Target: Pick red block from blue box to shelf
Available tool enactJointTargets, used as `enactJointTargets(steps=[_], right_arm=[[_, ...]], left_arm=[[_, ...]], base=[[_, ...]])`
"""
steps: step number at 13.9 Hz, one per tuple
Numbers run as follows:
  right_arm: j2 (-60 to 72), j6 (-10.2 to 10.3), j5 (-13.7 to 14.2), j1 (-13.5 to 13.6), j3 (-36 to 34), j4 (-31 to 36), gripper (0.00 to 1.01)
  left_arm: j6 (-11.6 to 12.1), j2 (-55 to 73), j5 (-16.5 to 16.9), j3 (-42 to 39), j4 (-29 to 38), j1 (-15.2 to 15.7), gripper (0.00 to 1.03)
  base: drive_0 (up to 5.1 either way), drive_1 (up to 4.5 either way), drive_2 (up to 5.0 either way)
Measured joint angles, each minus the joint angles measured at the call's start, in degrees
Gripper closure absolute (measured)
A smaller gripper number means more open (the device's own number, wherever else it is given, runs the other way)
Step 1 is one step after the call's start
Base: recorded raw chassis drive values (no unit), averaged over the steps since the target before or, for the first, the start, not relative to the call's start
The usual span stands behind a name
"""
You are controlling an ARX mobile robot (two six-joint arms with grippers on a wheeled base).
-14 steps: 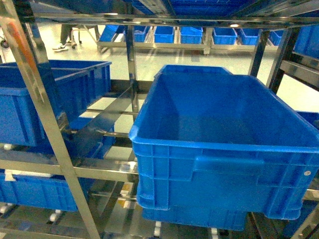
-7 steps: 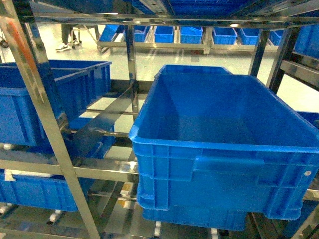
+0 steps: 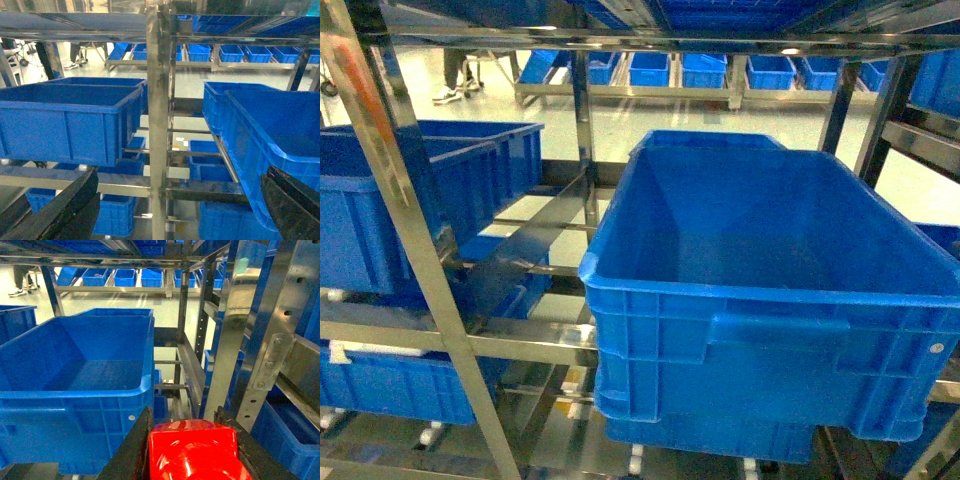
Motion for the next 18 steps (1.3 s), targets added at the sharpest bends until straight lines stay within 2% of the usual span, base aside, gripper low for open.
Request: enactJointTargets(steps=[18], right_arm=[[0.0, 0.0, 0.0, -0.02, 0.0, -0.02, 0.73]], left_arm=[[0.0, 0.0, 0.0, 0.0, 0.0, 0.0, 0.05]], base=[[0.0, 0.0, 0.0]])
